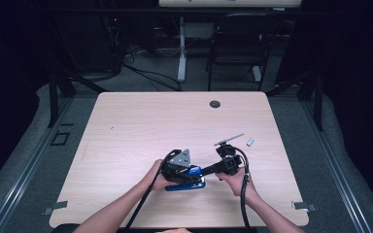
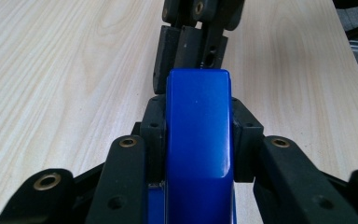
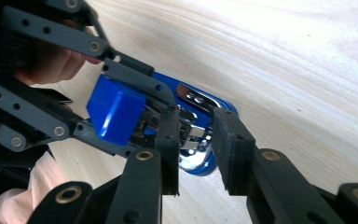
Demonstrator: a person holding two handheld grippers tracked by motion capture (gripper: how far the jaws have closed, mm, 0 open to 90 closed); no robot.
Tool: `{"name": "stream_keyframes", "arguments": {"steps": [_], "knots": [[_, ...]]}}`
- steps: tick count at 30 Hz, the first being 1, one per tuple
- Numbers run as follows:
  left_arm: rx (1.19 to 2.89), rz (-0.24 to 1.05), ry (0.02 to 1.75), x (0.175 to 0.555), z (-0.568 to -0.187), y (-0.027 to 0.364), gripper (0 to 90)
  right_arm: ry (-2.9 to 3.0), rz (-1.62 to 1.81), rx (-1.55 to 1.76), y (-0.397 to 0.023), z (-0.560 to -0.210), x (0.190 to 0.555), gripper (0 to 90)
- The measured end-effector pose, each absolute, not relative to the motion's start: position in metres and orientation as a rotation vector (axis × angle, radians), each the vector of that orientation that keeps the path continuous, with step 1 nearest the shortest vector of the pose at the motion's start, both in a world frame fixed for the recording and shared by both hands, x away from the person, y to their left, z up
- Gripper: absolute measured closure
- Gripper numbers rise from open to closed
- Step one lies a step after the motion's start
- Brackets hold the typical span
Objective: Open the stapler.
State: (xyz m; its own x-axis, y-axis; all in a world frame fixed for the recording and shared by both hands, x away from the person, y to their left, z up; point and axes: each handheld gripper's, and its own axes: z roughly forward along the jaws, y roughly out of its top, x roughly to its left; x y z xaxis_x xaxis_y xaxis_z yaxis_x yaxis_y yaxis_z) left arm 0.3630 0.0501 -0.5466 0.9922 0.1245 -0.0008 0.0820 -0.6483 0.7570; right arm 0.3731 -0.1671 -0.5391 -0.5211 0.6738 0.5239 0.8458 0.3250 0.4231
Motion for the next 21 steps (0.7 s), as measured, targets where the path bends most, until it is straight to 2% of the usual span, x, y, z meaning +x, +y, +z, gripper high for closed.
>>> {"name": "stream_keyframes", "arguments": {"steps": [21], "knots": [[2.348,0.080,0.152,0.359,-0.526,0.056,65.6,-2.518,-0.941,-1.298,-0.152,-0.540,0.372,72.5]]}}
